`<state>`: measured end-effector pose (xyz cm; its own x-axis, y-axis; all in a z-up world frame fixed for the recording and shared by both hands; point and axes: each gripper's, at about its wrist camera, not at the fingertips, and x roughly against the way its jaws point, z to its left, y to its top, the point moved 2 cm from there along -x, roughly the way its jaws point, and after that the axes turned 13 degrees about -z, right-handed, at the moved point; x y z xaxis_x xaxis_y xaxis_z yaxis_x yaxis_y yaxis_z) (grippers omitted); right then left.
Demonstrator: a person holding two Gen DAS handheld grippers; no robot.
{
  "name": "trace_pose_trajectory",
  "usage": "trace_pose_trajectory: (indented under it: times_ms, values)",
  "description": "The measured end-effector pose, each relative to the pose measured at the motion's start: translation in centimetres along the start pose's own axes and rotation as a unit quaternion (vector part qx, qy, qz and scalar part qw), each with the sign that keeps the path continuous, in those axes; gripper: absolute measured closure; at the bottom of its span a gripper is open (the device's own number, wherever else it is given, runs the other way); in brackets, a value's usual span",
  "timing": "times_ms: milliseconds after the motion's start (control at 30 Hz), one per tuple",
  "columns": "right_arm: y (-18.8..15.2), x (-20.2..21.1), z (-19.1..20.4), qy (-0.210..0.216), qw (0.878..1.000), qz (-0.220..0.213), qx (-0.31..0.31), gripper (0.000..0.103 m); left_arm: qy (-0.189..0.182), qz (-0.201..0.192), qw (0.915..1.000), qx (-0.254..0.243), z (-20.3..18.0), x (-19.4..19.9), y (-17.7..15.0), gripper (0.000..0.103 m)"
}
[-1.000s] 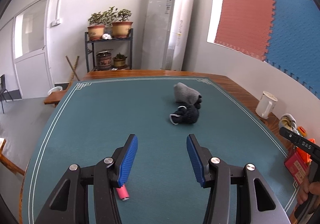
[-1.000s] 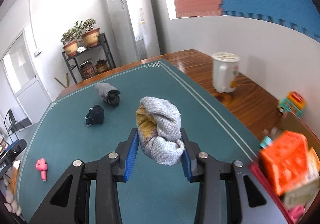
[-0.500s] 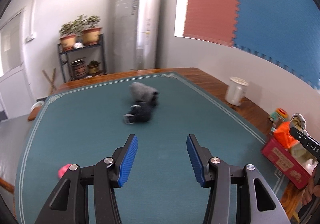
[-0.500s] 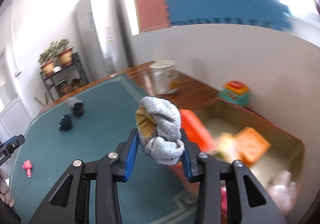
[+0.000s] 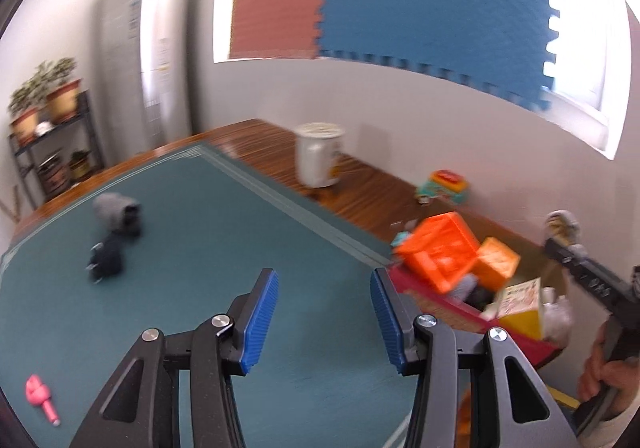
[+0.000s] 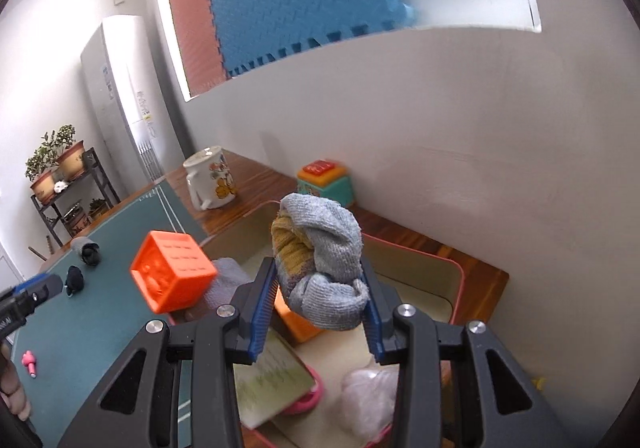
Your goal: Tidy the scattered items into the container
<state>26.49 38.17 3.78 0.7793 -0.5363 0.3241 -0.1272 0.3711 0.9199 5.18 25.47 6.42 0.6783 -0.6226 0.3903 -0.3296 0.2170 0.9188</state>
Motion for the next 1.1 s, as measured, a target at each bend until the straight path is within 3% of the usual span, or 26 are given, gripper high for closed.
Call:
trace_pose_trajectory:
  times_ms: [333,533,600,700,767,800,833,1000,1100]
  values:
    - [-0.4,-0.9,-1.4,0.013,1.000,0.008,-0.009,0.060,-0.063,0.001,0.9977,-0.026,-6.3,-2.6,1.9,0.053]
    - [-0.8,-1.6,-1.8,0.018,0.999,0.009,-0.026,0.060,-0.057,0.008,0.9983,0.009,-3.9,-2.4,1.3,0.052]
    - [-1.1,-2.1,-1.6,0.020,0.999,0.016,-0.026,0.060,-0.031,0.004,0.9993,0.018,-1.9,-2.0,0.9,0.039]
    - [-1.8,-2.8,-0.6,0.025,0.999,0.033,-0.022,0.055,0.025,-0.001,0.9988,0.043,2.6,-0.4,0.2,0.036]
    - [-1.9,-2.9,-0.1,0.026,0.999,0.034,-0.022,0.037,0.064,-0.002,0.9957,0.067,6.1,1.1,-0.4,0.036]
    - [-1.9,-2.9,0.1,0.026,0.999,0.032,-0.023,0.022,0.083,-0.003,0.9935,0.078,8.0,2.0,-0.8,0.036]
    - [-1.7,-2.6,0.3,0.023,0.999,0.024,-0.023,0.020,0.103,-0.004,0.9907,0.089,9.8,3.0,-1.3,0.036]
    - [-0.4,-0.7,2.0,0.004,1.000,-0.022,-0.011,0.020,0.211,0.001,0.9671,0.142,18.5,8.5,-4.2,0.035]
    - [0.3,0.6,3.4,-0.005,0.999,-0.051,0.001,0.020,0.275,0.011,0.9444,0.180,23.3,11.4,-6.9,0.030]
